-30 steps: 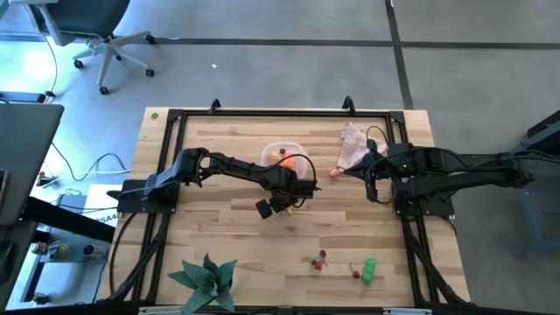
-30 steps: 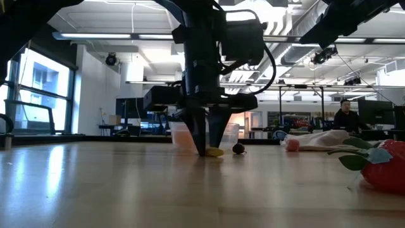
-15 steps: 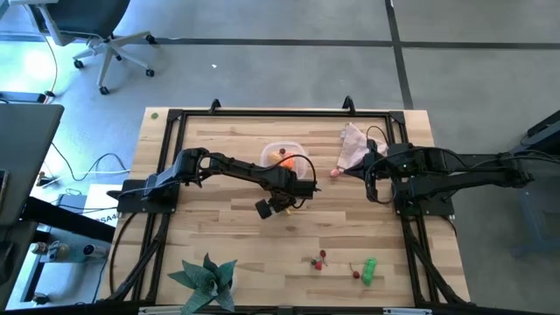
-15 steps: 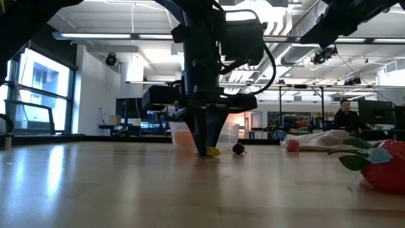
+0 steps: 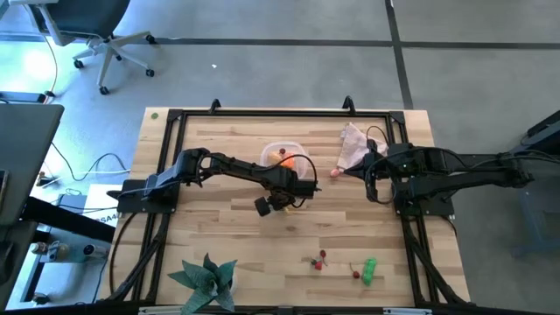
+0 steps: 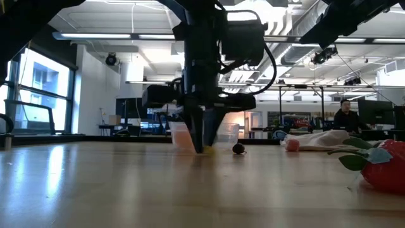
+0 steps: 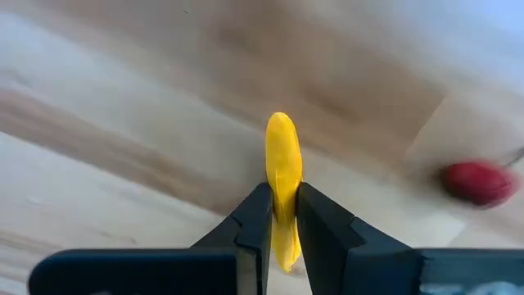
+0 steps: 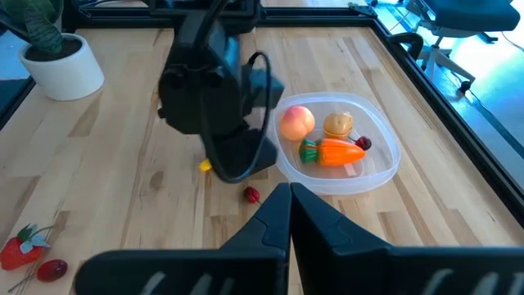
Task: Pick and placing Produce into tupperware
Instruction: Put the yellow corn into the transparent bin
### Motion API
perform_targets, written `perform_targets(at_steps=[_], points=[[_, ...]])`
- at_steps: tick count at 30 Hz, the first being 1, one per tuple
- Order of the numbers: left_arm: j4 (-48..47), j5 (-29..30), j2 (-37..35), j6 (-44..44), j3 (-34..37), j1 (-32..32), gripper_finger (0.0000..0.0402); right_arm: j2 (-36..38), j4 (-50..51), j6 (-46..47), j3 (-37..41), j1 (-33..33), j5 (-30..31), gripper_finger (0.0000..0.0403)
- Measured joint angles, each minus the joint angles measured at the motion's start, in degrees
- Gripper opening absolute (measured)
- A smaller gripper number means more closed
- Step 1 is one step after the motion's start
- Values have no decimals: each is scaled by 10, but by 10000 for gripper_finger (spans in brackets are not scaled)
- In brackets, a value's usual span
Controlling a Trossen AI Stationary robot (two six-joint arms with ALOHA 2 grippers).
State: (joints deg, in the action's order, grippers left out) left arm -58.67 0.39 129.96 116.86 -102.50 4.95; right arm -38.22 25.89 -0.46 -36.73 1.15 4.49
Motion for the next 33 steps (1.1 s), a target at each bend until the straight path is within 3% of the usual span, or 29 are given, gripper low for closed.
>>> perform_targets(at_steps=[6,12,14,19,23,27,33], points=[[-140,79,-1,-51,-131,0,47,0,0,0,0,0,0,0],[-262,209,-2,-140,-263,3,47,0,0,0,0,0,0,0],[-294,221,-3,-169,-299,10,47,0,0,0,0,0,0,0],[-314,192,-4,-236,-323,55,47,0,0,0,0,0,0,0],[-310,115,-7,-293,-314,115,47,0,0,0,0,0,0,0],[-272,25,-6,-371,-281,167,47,0,0,0,0,0,0,0],[-191,-31,-7,-427,-201,200,47,0,0,0,0,0,0,0]])
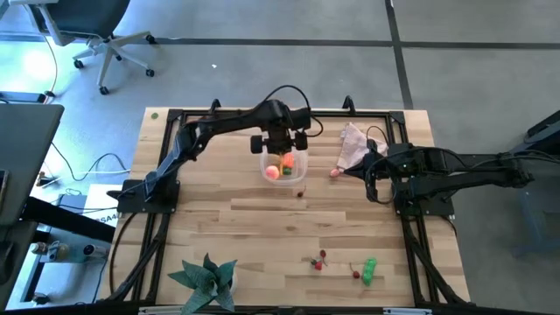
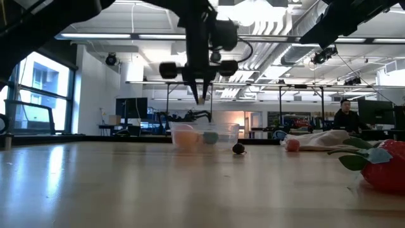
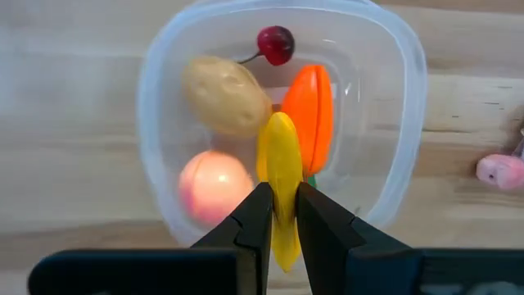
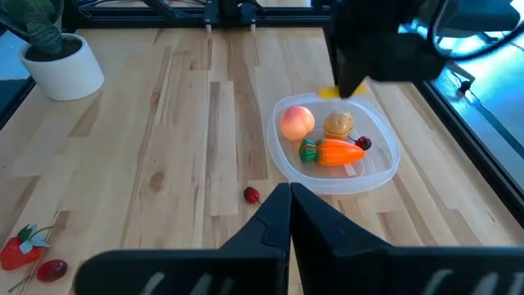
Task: Pick and placing Produce into tupperware
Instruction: Put the yellow corn into the transparent bin
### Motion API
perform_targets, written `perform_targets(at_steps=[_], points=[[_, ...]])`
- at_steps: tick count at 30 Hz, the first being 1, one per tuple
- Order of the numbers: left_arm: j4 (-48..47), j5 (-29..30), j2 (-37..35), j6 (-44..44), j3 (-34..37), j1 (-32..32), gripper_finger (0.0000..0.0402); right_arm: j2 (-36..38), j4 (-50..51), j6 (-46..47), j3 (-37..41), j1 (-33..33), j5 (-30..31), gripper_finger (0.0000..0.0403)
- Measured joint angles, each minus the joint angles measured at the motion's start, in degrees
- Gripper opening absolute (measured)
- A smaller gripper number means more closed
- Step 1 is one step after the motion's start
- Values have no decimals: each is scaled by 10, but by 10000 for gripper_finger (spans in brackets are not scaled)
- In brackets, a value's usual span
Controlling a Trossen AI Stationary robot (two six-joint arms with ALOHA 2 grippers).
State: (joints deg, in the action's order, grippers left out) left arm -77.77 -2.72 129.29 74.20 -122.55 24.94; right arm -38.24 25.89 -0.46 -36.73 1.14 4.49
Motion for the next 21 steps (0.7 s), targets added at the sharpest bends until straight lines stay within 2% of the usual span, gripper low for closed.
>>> perform_targets(at_steps=[9,21], points=[[104,-14,0,-4,99,2,47,0,0,0,0,0,0,0],[133,-2,0,4,129,2,47,0,0,0,0,0,0,0]])
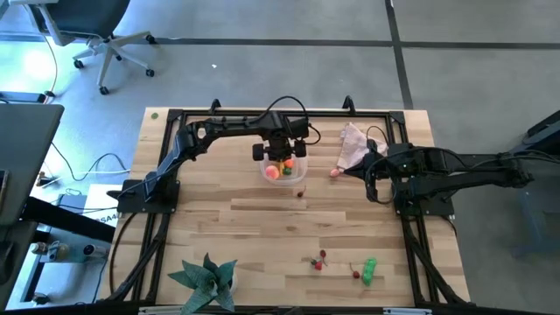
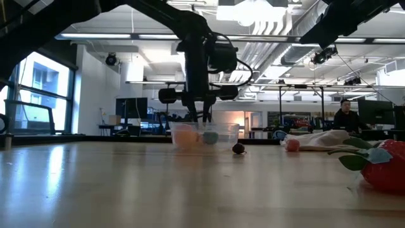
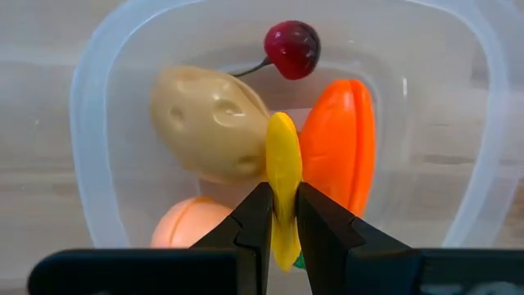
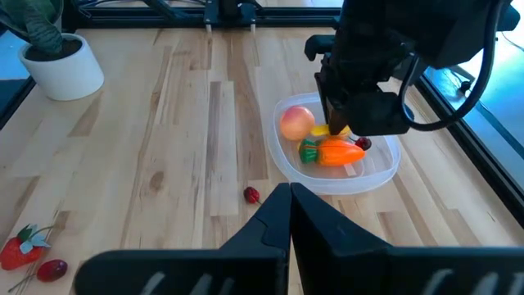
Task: Pick and placing Produce into tupperware
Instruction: Put the yellow corn into the transparent bin
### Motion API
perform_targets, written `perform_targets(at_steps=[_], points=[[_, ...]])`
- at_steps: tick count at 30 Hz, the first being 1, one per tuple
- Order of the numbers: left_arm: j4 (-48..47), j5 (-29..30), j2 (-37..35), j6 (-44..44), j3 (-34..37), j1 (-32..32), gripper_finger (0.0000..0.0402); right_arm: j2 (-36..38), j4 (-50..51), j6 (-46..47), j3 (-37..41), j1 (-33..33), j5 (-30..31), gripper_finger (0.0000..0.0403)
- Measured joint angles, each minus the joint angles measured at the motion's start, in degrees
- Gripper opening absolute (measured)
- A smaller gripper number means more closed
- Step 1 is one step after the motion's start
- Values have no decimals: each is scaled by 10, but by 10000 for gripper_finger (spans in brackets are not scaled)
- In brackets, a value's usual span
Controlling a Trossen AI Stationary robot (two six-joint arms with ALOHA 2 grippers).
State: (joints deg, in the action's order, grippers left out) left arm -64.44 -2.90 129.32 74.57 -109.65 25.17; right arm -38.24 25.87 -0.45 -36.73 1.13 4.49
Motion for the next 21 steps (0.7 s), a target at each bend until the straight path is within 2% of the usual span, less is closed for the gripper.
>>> perform_targets(at_steps=[21], points=[[-2,10,0,38,0,0,47,0,0,0,0,0,0,0]])
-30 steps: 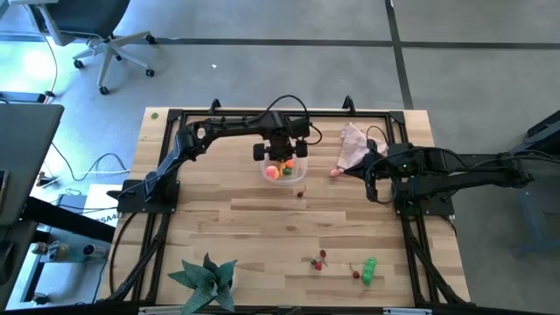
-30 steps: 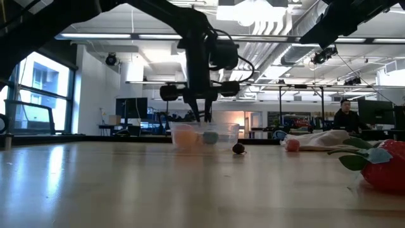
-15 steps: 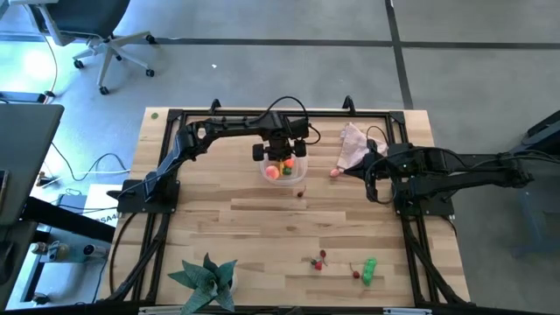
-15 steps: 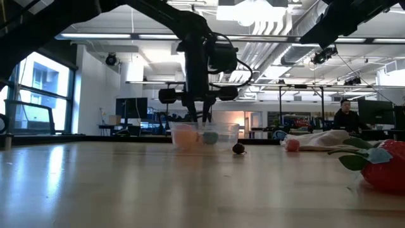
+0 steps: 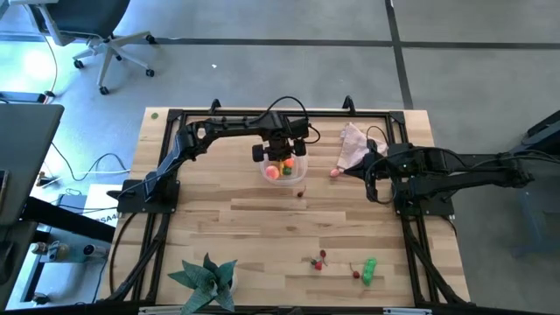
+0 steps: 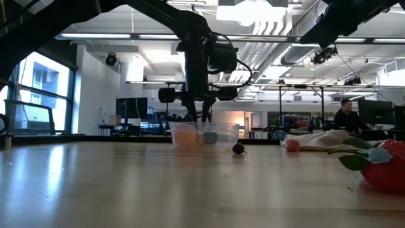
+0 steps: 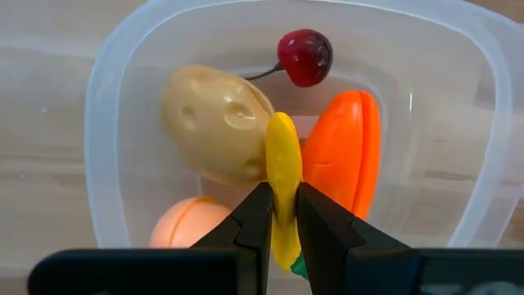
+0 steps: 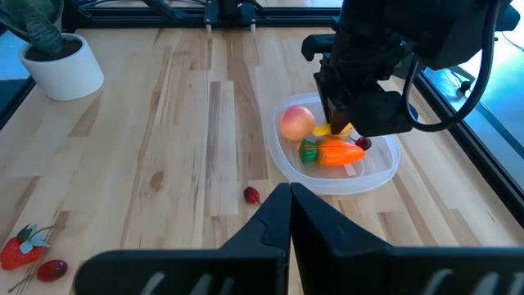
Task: Pick and placing Produce into tupperware
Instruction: Put the yellow corn into the transparent bin, then put the red cherry into the transparent bin
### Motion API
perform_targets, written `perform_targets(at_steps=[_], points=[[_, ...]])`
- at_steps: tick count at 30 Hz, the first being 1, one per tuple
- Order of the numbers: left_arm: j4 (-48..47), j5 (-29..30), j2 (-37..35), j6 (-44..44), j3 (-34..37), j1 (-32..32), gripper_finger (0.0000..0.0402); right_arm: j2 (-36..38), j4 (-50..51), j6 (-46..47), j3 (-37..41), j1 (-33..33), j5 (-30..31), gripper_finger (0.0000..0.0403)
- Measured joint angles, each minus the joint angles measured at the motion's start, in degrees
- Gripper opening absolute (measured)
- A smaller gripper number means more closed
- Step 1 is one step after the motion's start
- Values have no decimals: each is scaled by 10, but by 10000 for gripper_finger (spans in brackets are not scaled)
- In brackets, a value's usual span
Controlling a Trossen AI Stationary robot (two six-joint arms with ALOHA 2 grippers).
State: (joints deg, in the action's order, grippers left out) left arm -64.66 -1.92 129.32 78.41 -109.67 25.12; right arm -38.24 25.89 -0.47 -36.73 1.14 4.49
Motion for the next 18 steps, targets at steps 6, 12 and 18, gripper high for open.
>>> perform_targets(at_steps=[6,12,18], points=[[-1,-1,0,1,0,0,57,0,0,0,0,0,0,0],[-3,1,0,-6,0,0,122,0,0,0,0,0,0,0],[-8,-7,0,-6,-1,0,148,0,0,0,0,0,0,0]])
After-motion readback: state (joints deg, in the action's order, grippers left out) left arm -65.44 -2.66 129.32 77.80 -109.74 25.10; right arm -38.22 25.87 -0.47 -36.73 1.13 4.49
